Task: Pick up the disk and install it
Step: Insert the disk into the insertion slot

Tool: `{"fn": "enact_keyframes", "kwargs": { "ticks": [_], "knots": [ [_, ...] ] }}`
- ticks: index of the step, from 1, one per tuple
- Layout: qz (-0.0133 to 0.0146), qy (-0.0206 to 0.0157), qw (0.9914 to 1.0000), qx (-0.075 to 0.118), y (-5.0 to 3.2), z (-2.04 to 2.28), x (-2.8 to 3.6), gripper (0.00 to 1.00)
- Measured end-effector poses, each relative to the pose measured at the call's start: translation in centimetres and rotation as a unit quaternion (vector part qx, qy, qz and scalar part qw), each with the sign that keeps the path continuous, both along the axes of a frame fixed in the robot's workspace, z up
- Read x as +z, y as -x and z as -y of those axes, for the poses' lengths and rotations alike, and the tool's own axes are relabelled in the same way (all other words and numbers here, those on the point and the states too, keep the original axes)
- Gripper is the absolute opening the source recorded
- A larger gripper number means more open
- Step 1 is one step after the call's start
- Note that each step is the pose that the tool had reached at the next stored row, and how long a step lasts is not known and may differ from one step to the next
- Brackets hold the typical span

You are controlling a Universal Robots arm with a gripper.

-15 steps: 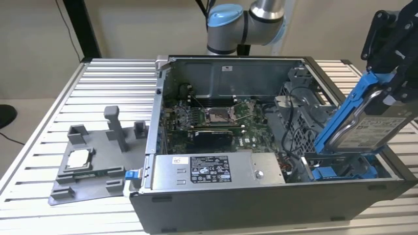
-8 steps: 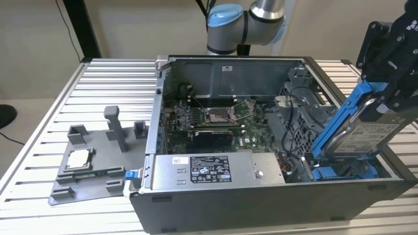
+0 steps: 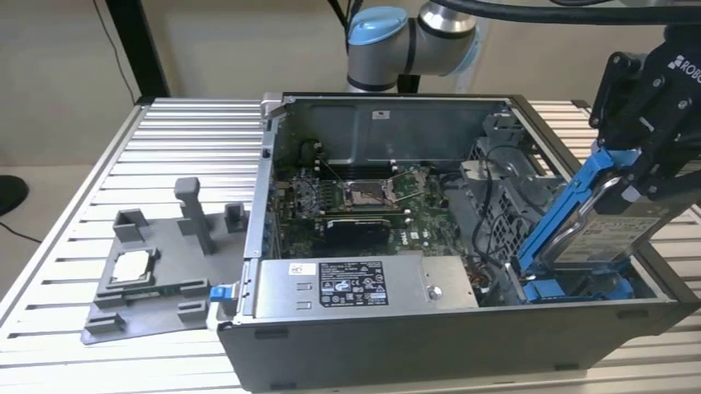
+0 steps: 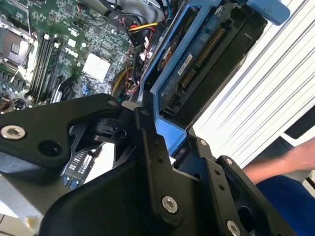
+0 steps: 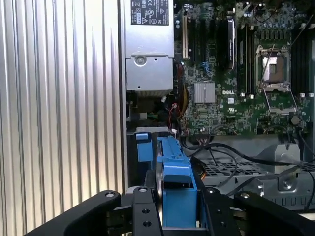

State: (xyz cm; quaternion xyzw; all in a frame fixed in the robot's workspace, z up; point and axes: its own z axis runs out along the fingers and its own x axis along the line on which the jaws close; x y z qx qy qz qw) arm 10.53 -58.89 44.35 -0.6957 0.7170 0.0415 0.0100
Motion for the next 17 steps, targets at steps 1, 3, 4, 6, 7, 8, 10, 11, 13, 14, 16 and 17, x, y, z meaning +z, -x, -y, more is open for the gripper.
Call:
{"fn": "enact_keyframes", "kwargs": {
  "ticks": [1, 3, 4, 6, 7, 8, 10, 11, 13, 14, 16, 17],
  "knots": [
    [0.0000, 0.0000, 1.00000, 0.000, 0.00, 0.00, -0.04, 0.00],
    [0.0000, 0.0000, 1.00000, 0.000, 0.02, 0.00, -0.10, 0.00],
    [0.0000, 0.0000, 1.00000, 0.000, 0.04, 0.00, -0.14, 0.00],
    [0.0000, 0.0000, 1.00000, 0.000, 0.10, 0.01, -0.24, 0.00],
    [0.0000, -0.0001, 1.00000, 0.000, 0.12, 0.01, -0.30, 0.00],
    [0.0000, -0.0001, 1.00000, 0.000, 0.14, 0.00, -0.35, 0.00],
    [0.0000, 0.0000, 1.00000, 0.000, 0.15, 0.00, -0.44, 0.00],
    [0.0000, 0.0001, 1.00000, 0.000, 0.16, 0.00, -0.49, 0.00],
    [0.0000, 0.0001, 1.00000, 0.000, 0.17, 0.00, -0.63, 0.00],
    [0.0000, -0.0001, 1.00000, 0.000, 0.17, 0.00, -0.71, 0.00],
    [0.0000, 0.0000, 1.00000, 0.000, 0.17, 0.00, -0.85, 0.00],
    [0.0000, 0.0000, 1.00000, 0.000, 0.17, 0.00, -0.93, 0.00]
  ]
}}
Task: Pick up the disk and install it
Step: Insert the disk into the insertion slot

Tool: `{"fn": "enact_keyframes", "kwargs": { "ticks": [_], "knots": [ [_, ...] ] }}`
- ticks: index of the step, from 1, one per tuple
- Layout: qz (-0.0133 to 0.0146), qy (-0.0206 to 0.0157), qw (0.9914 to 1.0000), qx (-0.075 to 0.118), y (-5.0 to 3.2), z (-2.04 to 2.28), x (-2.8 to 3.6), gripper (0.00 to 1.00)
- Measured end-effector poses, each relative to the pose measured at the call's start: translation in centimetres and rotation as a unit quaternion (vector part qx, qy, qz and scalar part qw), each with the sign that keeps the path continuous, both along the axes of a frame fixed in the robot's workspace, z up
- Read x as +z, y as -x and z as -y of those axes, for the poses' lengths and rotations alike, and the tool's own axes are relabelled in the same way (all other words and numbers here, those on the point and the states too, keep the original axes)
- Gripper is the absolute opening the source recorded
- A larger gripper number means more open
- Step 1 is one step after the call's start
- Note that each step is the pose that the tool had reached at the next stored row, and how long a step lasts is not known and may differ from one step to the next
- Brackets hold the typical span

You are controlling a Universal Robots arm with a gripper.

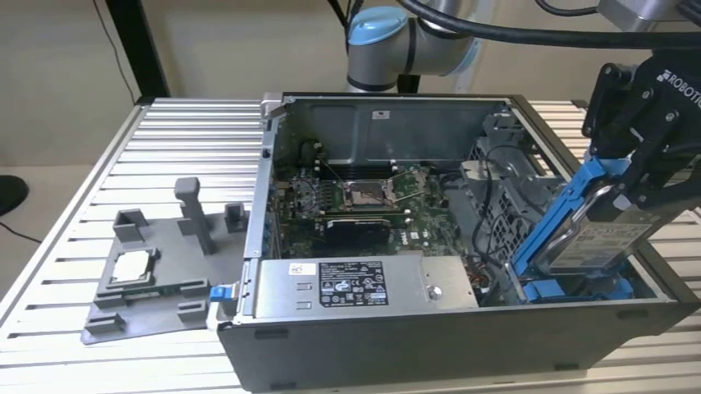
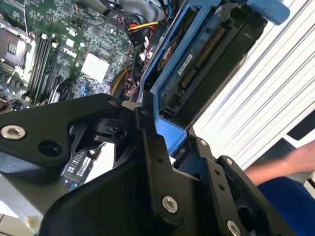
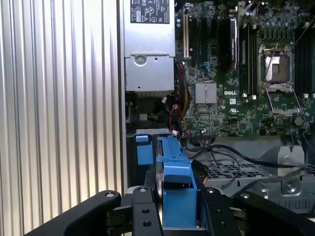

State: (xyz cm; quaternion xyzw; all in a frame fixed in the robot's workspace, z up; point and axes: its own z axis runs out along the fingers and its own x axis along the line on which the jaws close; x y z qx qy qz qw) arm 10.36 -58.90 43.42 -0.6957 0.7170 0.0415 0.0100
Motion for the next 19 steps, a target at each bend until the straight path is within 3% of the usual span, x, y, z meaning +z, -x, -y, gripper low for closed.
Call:
{"fn": "enact_keyframes", "kwargs": {
  "ticks": [19],
  "knots": [
    [0.0001, 0.0001, 1.00000, 0.000, 0.01, 0.00, -2.10, 0.00]
  ]
}}
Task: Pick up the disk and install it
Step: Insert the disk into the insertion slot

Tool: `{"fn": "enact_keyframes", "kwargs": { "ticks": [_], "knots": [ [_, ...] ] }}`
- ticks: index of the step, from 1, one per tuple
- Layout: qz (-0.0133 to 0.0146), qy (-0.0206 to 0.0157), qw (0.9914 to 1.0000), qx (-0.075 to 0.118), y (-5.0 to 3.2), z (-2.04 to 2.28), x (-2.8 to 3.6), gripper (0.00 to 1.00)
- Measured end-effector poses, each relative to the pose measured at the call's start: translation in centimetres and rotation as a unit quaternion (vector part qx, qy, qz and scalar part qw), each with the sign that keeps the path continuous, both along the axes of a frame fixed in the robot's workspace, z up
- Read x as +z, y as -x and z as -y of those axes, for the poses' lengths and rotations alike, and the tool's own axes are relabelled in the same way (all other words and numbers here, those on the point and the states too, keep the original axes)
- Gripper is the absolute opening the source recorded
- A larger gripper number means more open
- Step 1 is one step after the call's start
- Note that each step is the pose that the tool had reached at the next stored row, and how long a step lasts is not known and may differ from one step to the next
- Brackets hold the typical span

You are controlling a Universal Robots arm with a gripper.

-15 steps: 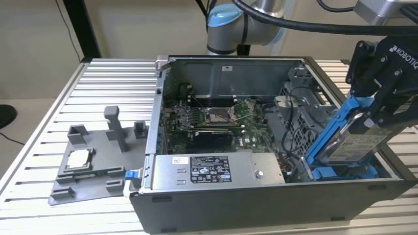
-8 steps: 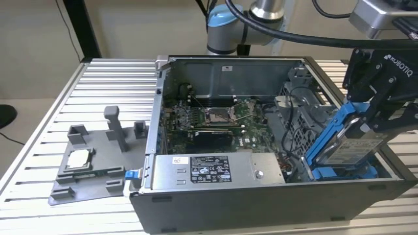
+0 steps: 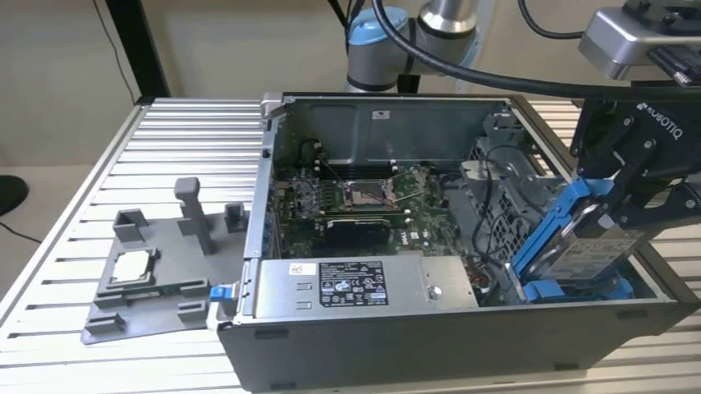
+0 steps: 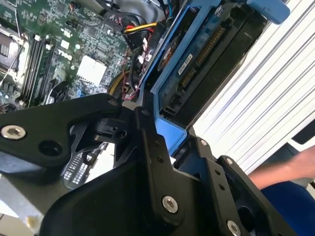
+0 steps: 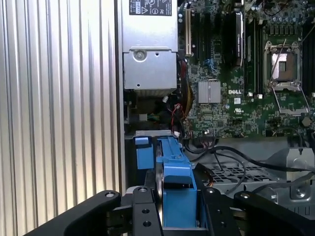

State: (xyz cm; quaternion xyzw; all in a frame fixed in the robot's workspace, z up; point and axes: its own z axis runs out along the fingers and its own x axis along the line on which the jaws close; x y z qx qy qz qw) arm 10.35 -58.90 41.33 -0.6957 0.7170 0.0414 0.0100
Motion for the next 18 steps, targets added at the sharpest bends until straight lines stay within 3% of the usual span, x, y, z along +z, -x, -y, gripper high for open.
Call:
{"fn": "enact_keyframes", "kwargs": {
  "ticks": [7, 12, 13, 18],
  "knots": [
    [0.0000, -0.0001, 1.00000, 0.000, 0.00, 0.00, -0.76, 0.00],
    [0.0001, -0.0003, 1.00000, 0.000, 0.00, 0.00, -0.82, 0.00],
    [0.0000, -0.0001, 1.00000, 0.000, 0.00, 0.00, -0.82, 1.00],
    [0.0000, -0.0001, 1.00000, 0.000, 0.00, 0.00, -0.83, 1.00]
  ]
}}
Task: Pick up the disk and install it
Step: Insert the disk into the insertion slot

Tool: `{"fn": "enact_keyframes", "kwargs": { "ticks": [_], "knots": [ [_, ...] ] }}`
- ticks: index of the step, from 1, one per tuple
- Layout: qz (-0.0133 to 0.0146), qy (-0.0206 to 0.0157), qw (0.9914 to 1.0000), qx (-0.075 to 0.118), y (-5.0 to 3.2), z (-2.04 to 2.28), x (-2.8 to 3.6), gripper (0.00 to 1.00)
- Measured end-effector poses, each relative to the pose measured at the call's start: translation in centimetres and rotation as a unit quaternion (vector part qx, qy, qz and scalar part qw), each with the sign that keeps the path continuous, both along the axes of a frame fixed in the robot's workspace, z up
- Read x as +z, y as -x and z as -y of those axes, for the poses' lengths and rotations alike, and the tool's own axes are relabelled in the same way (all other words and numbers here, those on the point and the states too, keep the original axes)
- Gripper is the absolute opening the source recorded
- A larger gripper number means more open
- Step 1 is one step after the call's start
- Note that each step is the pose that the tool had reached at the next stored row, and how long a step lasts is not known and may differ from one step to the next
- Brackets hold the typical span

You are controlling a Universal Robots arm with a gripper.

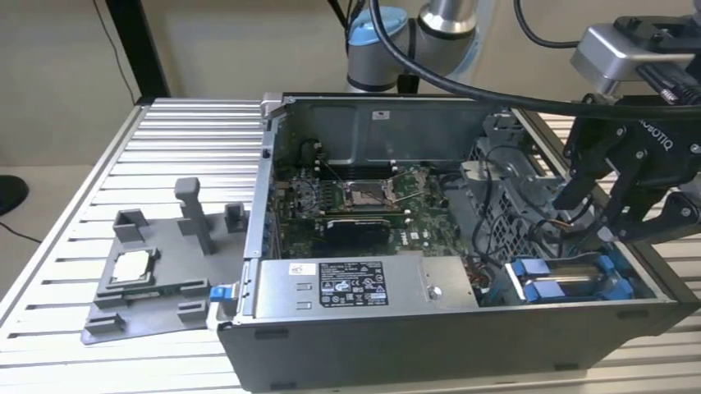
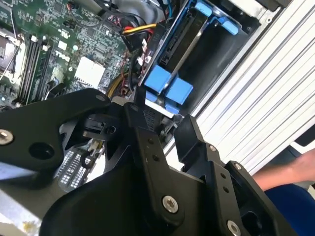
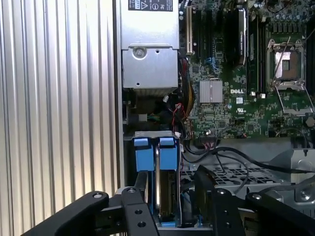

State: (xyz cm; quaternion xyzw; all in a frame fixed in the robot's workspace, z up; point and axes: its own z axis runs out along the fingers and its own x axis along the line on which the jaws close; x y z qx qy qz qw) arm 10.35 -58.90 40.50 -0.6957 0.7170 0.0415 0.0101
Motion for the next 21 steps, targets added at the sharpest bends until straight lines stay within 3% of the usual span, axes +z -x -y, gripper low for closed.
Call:
{"fn": "enact_keyframes", "kwargs": {
  "ticks": [7, 13, 16, 18, 19, 21],
  "knots": [
    [0.0003, -0.0011, 1.00000, 0.001, 0.00, -0.13, -0.03, 1.00],
    [0.0026, -0.0056, 0.99998, 0.002, -0.09, -0.53, -0.37, 1.00],
    [0.0043, -0.0108, 0.99993, 0.002, -0.25, -0.77, -0.52, 1.00],
    [0.0073, -0.0163, 0.99984, 0.002, -0.32, -0.88, -0.55, 1.00],
    [0.0103, -0.0190, 0.99976, 0.002, -0.39, -0.92, -0.55, 1.00],
    [0.0205, -0.0224, 0.99954, 0.002, -0.53, -0.96, -0.55, 1.00]
  ]
}}
